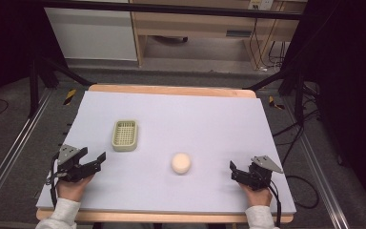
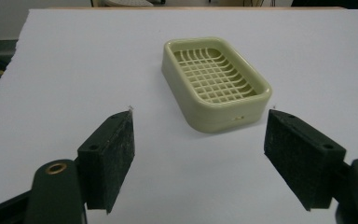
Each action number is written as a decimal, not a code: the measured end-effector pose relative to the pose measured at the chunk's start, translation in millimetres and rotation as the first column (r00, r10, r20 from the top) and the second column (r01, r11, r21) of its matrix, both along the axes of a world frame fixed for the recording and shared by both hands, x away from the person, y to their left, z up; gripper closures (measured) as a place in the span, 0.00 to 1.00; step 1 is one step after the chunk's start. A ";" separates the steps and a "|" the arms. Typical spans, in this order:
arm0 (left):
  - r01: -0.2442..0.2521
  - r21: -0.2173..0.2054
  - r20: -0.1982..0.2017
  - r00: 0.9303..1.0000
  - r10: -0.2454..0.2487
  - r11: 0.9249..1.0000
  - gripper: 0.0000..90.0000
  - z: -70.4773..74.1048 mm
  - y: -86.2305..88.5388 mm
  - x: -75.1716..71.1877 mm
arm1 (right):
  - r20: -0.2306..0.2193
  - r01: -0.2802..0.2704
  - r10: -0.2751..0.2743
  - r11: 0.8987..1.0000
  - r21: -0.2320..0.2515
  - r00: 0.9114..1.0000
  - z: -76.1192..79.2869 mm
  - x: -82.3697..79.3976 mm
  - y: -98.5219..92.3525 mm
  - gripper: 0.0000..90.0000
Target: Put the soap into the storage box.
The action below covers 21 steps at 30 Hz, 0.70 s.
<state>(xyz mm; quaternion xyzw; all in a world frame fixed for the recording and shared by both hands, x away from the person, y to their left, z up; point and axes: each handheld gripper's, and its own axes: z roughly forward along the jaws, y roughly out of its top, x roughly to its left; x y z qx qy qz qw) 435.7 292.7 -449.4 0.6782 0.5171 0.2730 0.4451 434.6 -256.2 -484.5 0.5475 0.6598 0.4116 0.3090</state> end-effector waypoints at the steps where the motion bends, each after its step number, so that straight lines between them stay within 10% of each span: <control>1: 0.005 0.003 0.006 1.000 -0.005 1.000 0.27 0.5 -2.0 -0.9 | -0.002 -0.001 0.001 1.000 -0.002 1.000 0.4 0.0 0.6 0.05; 21: 0.130 0.021 0.010 0.991 -0.130 0.991 0.26 6.8 -39.1 -11.5 | -0.017 0.018 -0.017 0.999 0.026 1.000 -0.6 1.2 -2.6 0.05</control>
